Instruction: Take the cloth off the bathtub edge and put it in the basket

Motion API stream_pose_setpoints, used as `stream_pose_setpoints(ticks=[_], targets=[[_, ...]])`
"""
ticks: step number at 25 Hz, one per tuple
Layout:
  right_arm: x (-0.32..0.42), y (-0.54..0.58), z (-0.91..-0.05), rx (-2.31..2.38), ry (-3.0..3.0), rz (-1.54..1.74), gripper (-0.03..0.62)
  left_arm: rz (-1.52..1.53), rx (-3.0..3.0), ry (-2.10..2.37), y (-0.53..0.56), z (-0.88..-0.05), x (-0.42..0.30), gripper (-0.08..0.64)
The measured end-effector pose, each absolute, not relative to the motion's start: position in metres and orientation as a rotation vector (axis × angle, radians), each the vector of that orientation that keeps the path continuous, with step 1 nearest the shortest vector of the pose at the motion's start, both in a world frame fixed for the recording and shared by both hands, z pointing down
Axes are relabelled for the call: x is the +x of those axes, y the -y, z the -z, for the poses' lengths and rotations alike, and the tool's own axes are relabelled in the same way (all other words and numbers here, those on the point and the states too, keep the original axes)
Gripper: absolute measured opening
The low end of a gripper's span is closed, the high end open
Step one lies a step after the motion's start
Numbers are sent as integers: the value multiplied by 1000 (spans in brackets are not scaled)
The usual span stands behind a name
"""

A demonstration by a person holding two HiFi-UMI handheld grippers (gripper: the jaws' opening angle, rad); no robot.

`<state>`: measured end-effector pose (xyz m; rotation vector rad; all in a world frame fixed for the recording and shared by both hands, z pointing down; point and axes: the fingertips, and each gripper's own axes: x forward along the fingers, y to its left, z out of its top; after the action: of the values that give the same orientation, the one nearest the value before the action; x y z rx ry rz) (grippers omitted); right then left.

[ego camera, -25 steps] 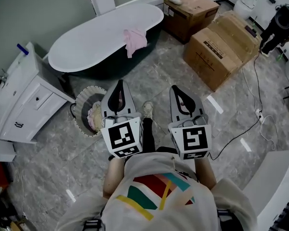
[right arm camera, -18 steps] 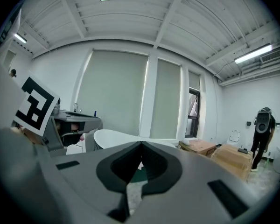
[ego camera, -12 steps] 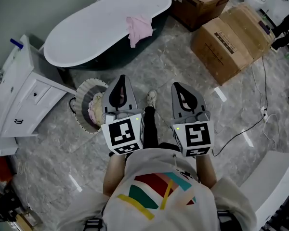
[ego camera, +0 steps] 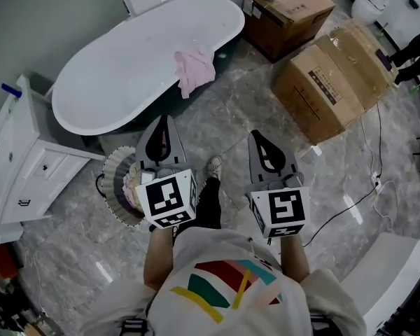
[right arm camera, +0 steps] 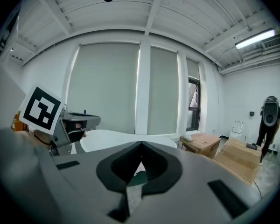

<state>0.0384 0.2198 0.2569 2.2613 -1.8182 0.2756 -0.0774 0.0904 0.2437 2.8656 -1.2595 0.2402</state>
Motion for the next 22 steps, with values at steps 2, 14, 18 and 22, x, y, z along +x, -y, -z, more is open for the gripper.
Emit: stream_pose_setpoints(ticks=[2,14,18,22], targets=[[56,-191,-251,2270,1821,-267,11,-224,2862,1276,-60,-237,-63,17],[137,-35,-236,2270,1884,-388,11,-202,2844,1307,99,-225,12,17],[151,-8,-239,2279,1889,-427,11,-205,2821,1320,128,-228,24,17],[156,12,-237,2232,1936,-398,11,-276,2867,1377,131,-223,37,17]])
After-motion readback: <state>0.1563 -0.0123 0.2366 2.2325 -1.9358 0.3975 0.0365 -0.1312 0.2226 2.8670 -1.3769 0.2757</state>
